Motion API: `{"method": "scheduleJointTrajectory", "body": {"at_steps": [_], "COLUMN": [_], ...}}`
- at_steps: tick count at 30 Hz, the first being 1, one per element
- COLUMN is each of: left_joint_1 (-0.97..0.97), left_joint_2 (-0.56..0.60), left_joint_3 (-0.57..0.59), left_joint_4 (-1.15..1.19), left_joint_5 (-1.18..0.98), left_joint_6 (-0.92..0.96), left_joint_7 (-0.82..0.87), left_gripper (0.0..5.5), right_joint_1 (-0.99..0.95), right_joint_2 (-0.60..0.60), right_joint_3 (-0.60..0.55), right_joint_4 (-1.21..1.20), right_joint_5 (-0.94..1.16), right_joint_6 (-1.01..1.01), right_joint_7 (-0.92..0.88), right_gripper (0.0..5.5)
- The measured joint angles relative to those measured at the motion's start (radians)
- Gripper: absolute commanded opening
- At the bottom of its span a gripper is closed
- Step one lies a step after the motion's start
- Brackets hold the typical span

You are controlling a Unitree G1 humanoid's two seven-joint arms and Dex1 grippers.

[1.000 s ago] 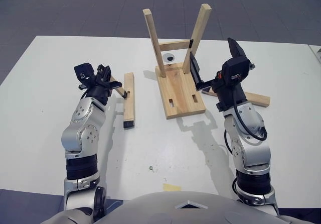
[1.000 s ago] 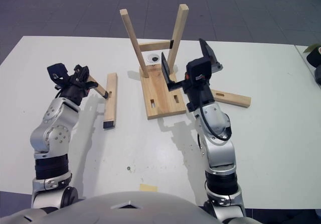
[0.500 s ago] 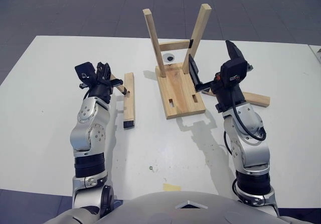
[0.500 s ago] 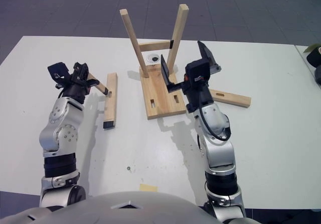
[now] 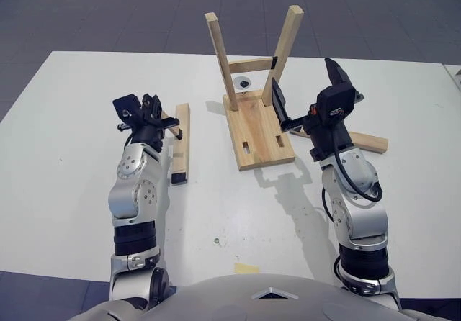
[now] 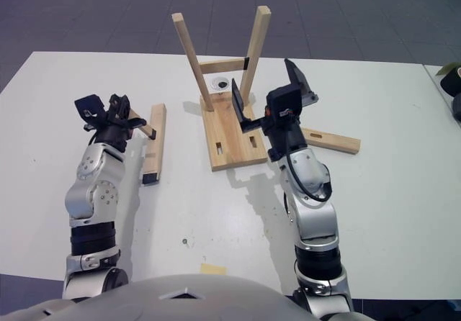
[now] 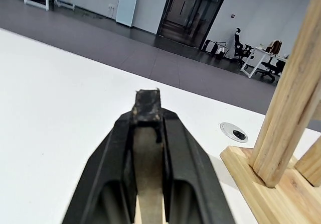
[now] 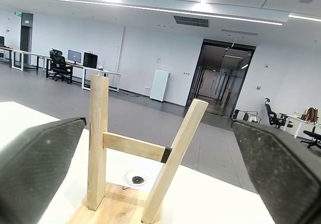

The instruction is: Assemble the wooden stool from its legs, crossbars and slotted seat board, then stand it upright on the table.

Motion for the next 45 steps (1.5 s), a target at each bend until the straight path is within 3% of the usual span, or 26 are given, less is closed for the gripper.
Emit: {"method": "scheduleJointTrajectory", "body": {"at_steps": [13, 23, 32, 33, 38, 45], "left_joint_1": [0.117, 0.067, 0.075, 0.075, 0.122, 0.015], "left_joint_2": [-0.008, 0.072, 0.06, 0.053, 0.028, 0.034], "left_joint_3": [-0.04, -0.101, -0.086, -0.077, -0.057, -0.007], "left_joint_4": [0.036, 0.029, 0.024, 0.024, 0.04, -0.038], "left_joint_5": [0.028, 0.071, 0.06, 0.053, -0.001, -0.049], "left_joint_6": [-0.189, -0.09, -0.089, -0.09, -0.056, -0.048], "left_joint_7": [-0.126, -0.182, -0.177, -0.178, -0.211, -0.212], "left_gripper": [0.43, 0.43, 0.43, 0.81, 1.54, 2.63], "right_joint_1": [-0.007, -0.017, -0.027, -0.027, -0.033, -0.047], "right_joint_2": [0.0, -0.001, 0.003, 0.003, 0.004, 0.007], "right_joint_3": [-0.009, -0.02, -0.022, -0.022, -0.022, -0.022], "right_joint_4": [0.003, 0.009, 0.018, 0.02, 0.027, 0.03], "right_joint_5": [-0.004, -0.003, 0.005, 0.005, 0.008, 0.018], "right_joint_6": [0.0, 0.0, 0.002, 0.002, 0.002, 0.002], "right_joint_7": [0.002, 0.003, 0.003, 0.004, 0.004, 0.001], "right_gripper": [5.4, 5.4, 5.4, 5.4, 5.4, 5.4]}}
